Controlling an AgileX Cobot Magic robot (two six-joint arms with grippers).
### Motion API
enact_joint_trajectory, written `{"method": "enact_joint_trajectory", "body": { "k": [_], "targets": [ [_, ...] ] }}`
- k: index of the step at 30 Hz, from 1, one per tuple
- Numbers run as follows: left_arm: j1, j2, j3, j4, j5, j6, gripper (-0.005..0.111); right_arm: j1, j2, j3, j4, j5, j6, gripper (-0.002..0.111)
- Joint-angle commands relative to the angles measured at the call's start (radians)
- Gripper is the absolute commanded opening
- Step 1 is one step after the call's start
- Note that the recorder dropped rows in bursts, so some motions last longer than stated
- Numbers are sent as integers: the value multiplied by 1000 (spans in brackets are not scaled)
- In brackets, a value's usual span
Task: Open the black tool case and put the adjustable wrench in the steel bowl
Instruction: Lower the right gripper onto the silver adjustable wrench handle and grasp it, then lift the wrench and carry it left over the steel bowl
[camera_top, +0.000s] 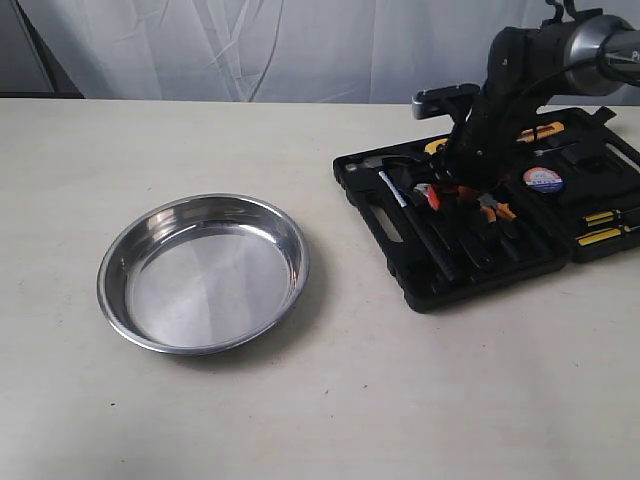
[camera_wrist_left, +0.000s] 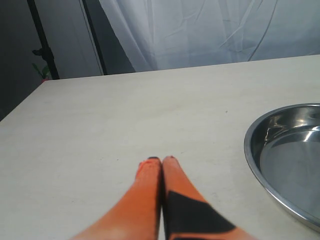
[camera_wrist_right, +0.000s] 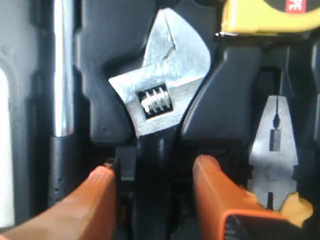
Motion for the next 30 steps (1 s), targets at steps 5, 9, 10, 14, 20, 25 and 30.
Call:
{"method": "enact_joint_trajectory", "body": {
  "k": [5,9,10,14,20,25,30],
  "targets": [
    [-3,-4,-2,0,-11,-5,0,0,70,-5,-9,0,15,43],
    [-3,-4,-2,0,-11,-5,0,0,83,-5,2,-2,15,25],
    [-3,-4,-2,0,-11,-5,0,0,83,-5,2,-2,15,17],
    [-3,-4,-2,0,-11,-5,0,0,76,-5,2,2,15,0],
    [-3,-4,-2,0,-11,-5,0,0,28,-5,35,-26,15,0],
    [-3,-4,-2,0,-11,-5,0,0,0,-5,69,-38,15,0],
    [-3,-4,-2,0,-11,-5,0,1,-21,-5,51,-18,12,0]
  ]
}}
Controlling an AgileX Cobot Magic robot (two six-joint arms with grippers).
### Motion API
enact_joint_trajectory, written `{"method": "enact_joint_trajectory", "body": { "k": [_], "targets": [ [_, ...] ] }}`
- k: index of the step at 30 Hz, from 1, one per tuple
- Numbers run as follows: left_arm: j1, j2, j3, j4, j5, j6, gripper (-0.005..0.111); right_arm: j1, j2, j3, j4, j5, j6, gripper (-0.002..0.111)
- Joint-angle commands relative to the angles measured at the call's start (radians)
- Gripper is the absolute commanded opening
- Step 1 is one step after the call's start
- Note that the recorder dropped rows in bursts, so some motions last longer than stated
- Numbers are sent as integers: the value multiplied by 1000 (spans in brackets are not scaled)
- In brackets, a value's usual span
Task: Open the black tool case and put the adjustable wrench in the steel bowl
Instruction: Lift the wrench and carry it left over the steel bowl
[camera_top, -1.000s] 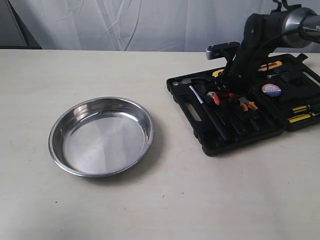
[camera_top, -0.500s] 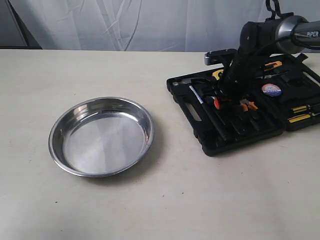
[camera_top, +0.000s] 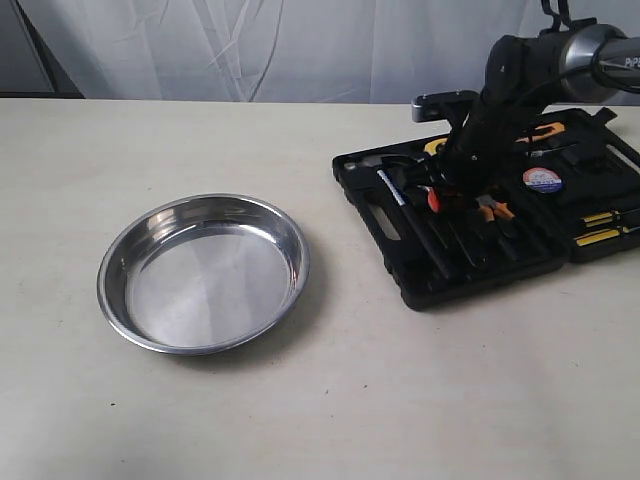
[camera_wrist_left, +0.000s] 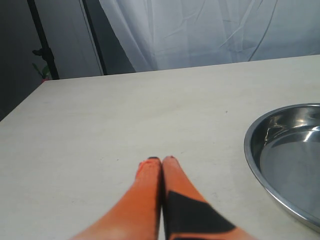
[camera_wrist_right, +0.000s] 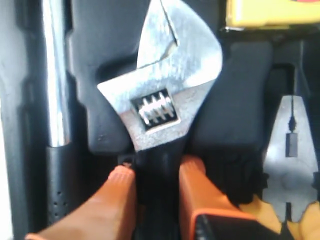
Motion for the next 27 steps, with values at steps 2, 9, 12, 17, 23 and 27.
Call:
{"method": "enact_joint_trajectory", "body": {
  "k": [2,9,12,17,23,27],
  "targets": [
    [-3,-4,-2,0,-11,-5,0,-1,-57,-5,-11,15,-4,0],
    [-3,-4,-2,0,-11,-5,0,12,-148,-5,0,-1,-4,0],
    [-3,-4,-2,0,-11,-5,0,17,-160,-5,4,11,-6,0],
    [-3,-4,-2,0,-11,-5,0,39,-161,-5,209,104,-179,0],
    [-3,-4,-2,0,-11,-5,0,211,-174,-22,423,83,-312,-1],
    [-3,-4,-2,0,-11,-5,0,347,-138,-73,406,41,-305,-1]
  ]
}}
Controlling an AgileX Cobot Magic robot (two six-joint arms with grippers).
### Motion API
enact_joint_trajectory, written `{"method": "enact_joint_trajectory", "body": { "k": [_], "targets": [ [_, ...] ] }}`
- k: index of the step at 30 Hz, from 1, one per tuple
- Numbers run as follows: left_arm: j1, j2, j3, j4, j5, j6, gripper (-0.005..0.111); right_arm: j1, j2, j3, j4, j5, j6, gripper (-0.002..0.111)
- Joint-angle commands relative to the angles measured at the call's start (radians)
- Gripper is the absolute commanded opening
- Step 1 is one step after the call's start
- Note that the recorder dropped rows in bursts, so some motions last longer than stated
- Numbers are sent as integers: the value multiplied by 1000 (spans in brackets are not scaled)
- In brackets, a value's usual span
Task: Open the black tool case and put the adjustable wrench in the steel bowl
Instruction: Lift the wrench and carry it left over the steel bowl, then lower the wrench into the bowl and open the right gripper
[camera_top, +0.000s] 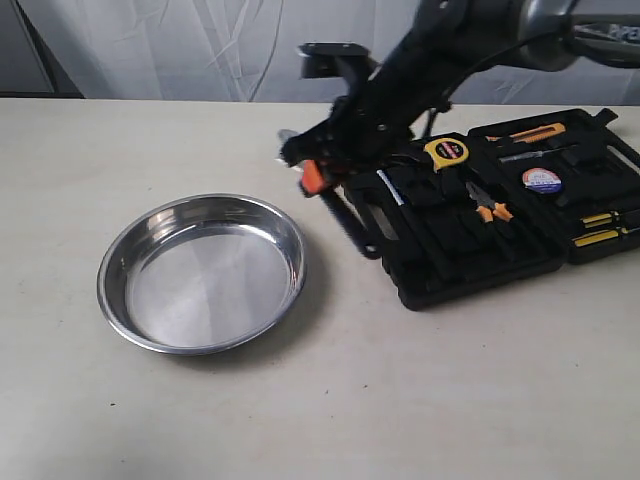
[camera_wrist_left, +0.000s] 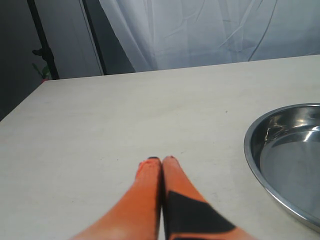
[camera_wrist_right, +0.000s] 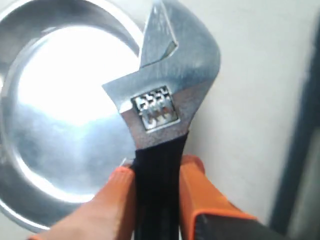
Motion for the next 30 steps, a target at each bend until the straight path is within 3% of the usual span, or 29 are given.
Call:
{"method": "enact_joint_trajectory", "body": {
  "k": [1,6,13,30],
  "targets": [
    [-3,-4,-2,0,-11,-5,0,139,29,-66,20,-59,-9,-1],
    [-3,-4,-2,0,-11,-5,0,232,124,-167,25,-85,28,-1],
    [-3,-4,-2,0,-11,-5,0,245,282,-309,23,-18,107,-1],
    [-3,-4,-2,0,-11,-5,0,245,379,-323,-47,-2,172,-1]
  ]
}}
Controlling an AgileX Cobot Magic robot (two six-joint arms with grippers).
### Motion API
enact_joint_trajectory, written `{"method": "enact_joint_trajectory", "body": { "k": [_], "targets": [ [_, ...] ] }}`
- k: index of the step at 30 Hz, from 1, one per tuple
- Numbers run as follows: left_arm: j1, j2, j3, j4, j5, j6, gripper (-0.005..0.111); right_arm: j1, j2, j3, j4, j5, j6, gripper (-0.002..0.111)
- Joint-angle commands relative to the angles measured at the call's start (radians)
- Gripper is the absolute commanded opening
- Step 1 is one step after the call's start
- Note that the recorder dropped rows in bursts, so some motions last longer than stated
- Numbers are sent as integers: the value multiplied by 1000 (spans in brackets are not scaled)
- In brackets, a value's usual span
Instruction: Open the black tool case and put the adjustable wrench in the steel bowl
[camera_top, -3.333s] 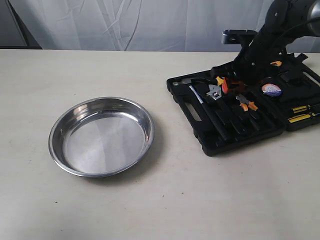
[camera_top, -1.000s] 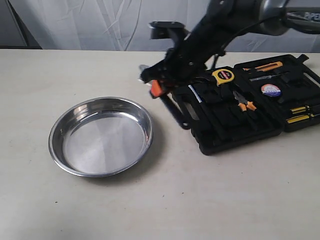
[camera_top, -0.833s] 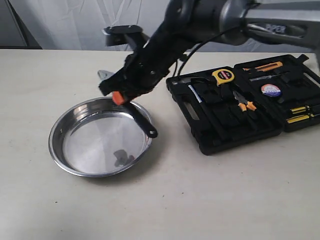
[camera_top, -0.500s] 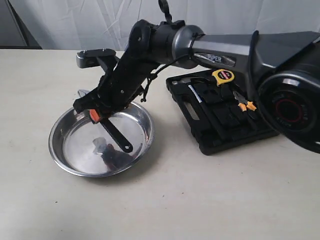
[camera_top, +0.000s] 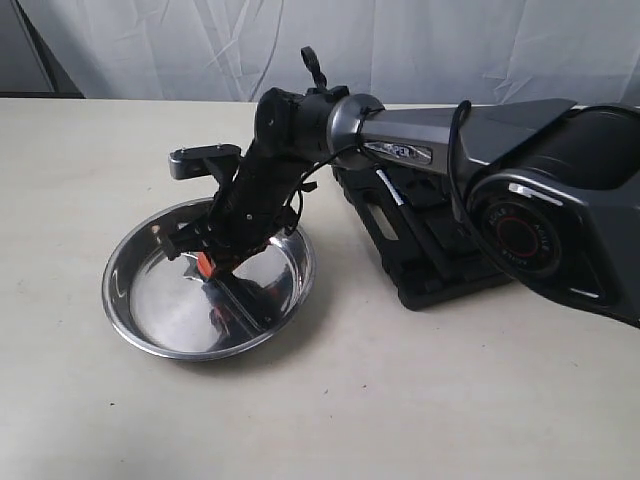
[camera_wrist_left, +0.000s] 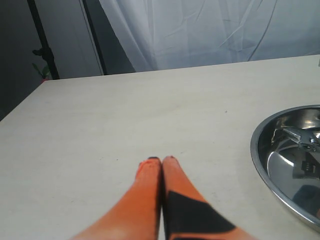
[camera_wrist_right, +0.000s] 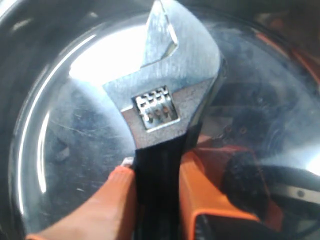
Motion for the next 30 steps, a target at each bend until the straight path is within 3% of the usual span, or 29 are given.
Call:
{"method": "enact_joint_trajectory", "body": {
  "k": [1,3,7,9,12,17,22,27,30],
  "targets": [
    [-3,-4,-2,0,-9,-5,0,-3,1,-6,-24,-3,-1,0],
    [-3,-4,-2,0,-9,-5,0,-3,1,-6,-24,-7,-1,7],
    [-3,-4,-2,0,-9,-5,0,-3,-1,-10,-24,-7,-1,37],
    [-3,-4,-2,0,-9,-5,0,-3,-3,-20,-24,8,-1,46],
    [-3,-4,-2,0,-9,-5,0,-3,-14,-42,-30,32,3,42],
    [-3,-4,-2,0,-9,-5,0,-3,-132,-51,-173,57,27,0],
    [-3,-4,-2,0,-9,-5,0,-3,-277,14,-380,71,108,0],
    [-3,-4,-2,0,-9,-5,0,-3,-647,426,-475,-139,175,0],
    [-3,-4,-2,0,-9,-5,0,-3,-826,590,-469,-174,175,0]
  ]
}}
